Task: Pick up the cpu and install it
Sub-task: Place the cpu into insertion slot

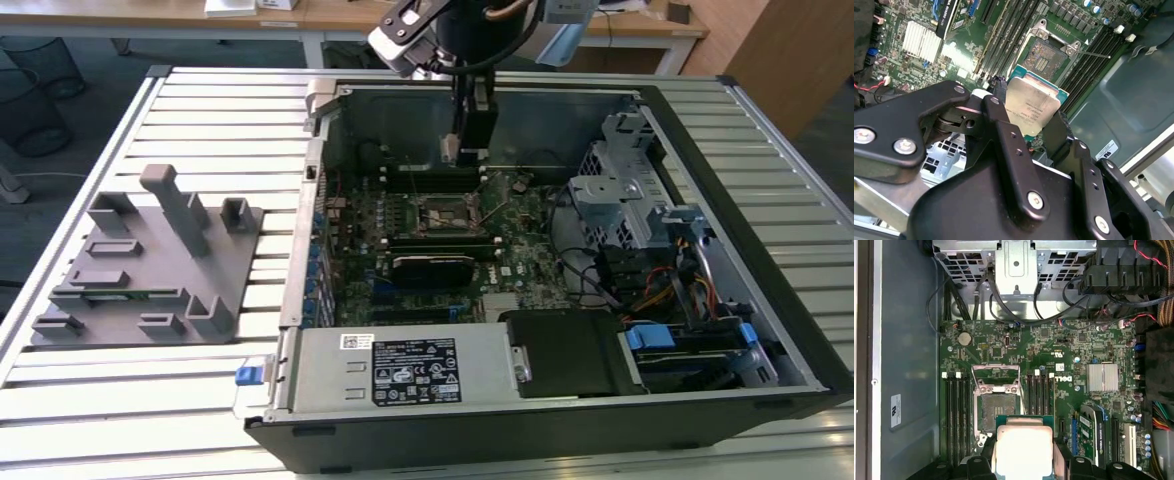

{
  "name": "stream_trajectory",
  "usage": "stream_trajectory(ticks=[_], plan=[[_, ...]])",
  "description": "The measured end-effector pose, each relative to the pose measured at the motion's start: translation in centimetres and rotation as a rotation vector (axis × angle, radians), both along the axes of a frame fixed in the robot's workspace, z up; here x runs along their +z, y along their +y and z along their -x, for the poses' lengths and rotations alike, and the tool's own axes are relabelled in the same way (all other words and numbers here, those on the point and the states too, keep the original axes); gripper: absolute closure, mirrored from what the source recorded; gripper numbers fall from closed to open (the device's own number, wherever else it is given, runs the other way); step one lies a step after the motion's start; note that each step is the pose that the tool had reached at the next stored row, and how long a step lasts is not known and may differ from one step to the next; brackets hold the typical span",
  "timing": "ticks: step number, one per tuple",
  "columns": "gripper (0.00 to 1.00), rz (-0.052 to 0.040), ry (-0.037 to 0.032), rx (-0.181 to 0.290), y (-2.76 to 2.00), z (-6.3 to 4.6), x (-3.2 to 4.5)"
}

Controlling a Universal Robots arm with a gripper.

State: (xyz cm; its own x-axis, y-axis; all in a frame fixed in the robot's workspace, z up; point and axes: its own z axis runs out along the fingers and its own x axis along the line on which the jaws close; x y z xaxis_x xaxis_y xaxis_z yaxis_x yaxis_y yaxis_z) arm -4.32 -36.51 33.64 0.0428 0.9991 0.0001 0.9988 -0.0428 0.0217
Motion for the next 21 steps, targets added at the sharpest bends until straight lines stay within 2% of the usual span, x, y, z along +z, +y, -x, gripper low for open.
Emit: stream_trajectory(ticks=[8,13,21], plan=[[0.46,0.0001,0.0000,-0.009,0.01,0.00,-0.40],[0.46,0.0003,0.0002,0.073,0.01,0.00,-0.60],[0.46,0.0000,0.0000,0.083,0.01,0.00,-0.90]])
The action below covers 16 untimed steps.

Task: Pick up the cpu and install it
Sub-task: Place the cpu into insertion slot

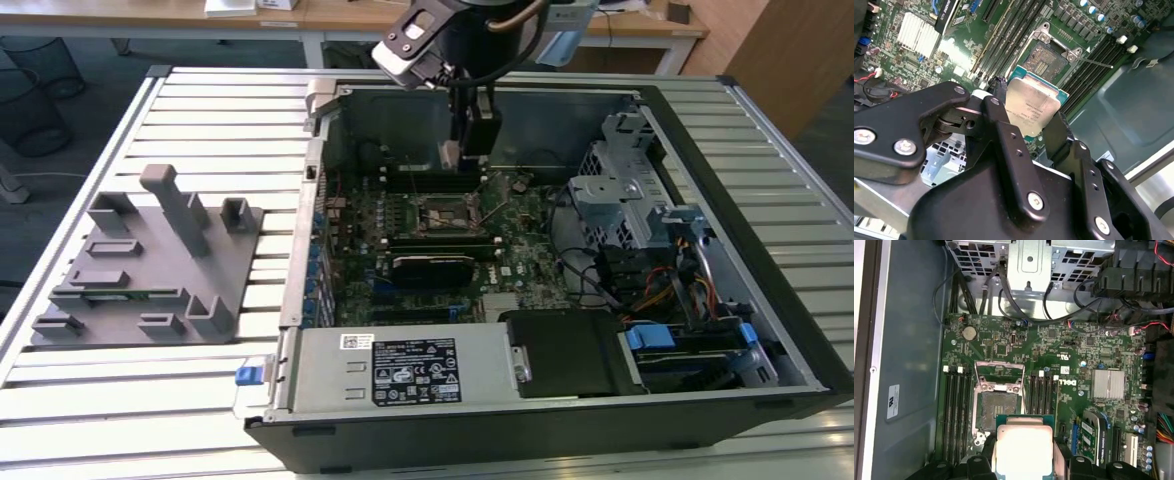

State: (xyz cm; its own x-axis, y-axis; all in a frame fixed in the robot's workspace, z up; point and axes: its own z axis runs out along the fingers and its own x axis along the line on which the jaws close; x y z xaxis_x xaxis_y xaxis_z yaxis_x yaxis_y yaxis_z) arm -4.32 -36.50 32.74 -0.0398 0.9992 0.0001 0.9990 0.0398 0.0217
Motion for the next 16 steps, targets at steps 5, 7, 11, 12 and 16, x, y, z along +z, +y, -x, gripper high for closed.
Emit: stream_trajectory(ticks=[5,7,11,12,16], plan=[[0.46,-0.0001,0.0000,0.000,0.00,0.0,-0.26],[0.46,0.0001,0.0000,0.000,0.00,0.0,-0.37],[0.46,0.0002,-0.0005,0.005,0.04,0.0,-0.73],[0.46,0.0001,-0.0006,0.007,0.09,0.0,-0.82],[0.46,0.0000,-0.0007,0.007,0.44,0.0,-1.20]])
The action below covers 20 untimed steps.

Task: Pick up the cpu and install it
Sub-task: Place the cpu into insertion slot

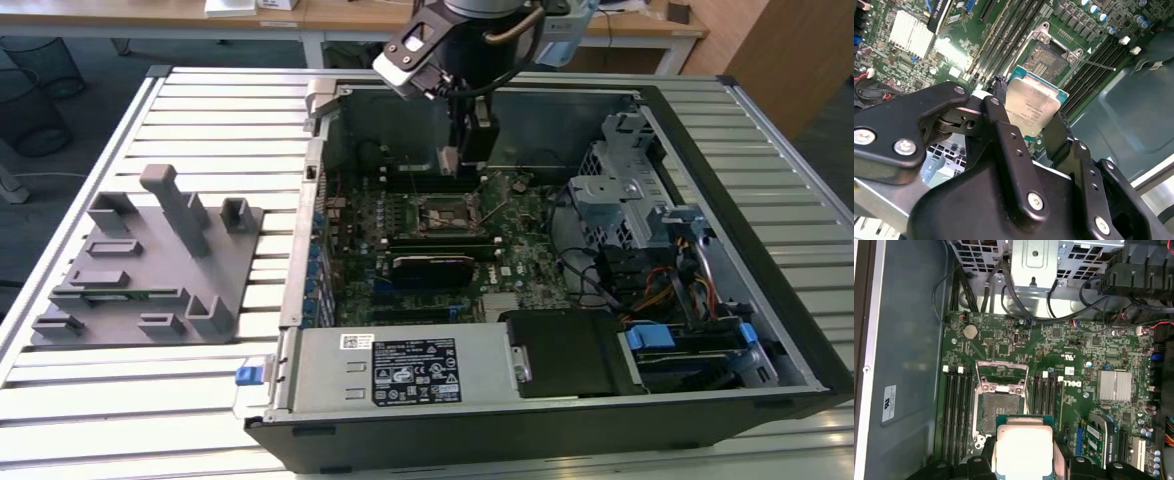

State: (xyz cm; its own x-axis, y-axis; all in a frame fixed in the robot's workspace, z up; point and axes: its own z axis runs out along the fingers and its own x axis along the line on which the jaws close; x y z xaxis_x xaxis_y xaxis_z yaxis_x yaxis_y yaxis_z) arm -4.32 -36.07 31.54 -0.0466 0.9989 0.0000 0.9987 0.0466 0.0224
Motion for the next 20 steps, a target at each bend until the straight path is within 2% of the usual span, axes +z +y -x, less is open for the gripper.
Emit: stream_trajectory(ticks=[8,13,17,20], plan=[[0.46,0.0002,0.0001,0.000,0.68,0.0,-1.13],[0.46,-0.0001,0.0000,0.004,1.51,0.0,-1.55],[0.46,0.0001,0.0001,0.038,1.64,0.0,-1.78],[0.46,0.0002,0.0001,0.041,1.81,0.0,-2.10]])
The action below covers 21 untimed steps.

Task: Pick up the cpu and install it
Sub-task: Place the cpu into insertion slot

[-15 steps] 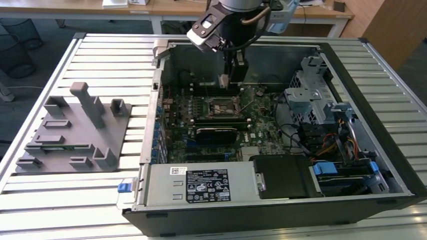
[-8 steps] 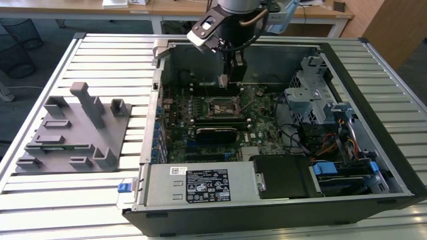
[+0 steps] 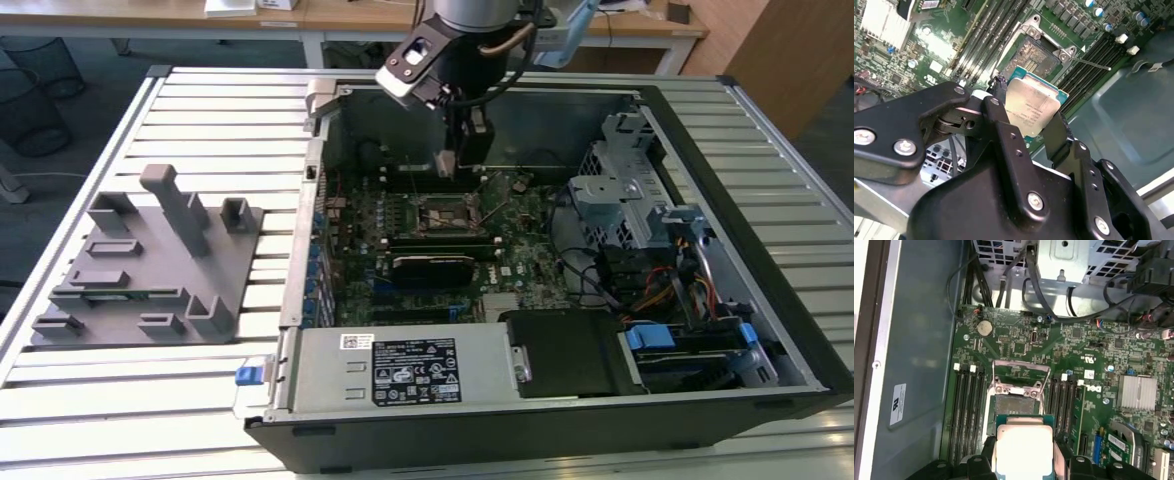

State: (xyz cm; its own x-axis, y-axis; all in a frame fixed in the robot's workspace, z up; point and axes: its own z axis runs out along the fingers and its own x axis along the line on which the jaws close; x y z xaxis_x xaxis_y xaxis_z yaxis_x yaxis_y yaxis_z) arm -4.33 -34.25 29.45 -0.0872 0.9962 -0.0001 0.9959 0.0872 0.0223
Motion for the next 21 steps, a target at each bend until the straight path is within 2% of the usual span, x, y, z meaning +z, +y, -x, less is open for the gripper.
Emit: stream_trajectory(ticks=[4,10,15,21], plan=[[0.46,-0.0002,-0.0001,-0.007,0.37,0.0,-0.71],[0.46,0.0028,-0.0001,-0.064,0.45,0.1,-1.79],[0.46,0.0029,-0.0001,-0.065,0.45,0.1,-2.68],[0.46,0.0029,-0.0001,-0.064,0.45,0.1,-3.00]])
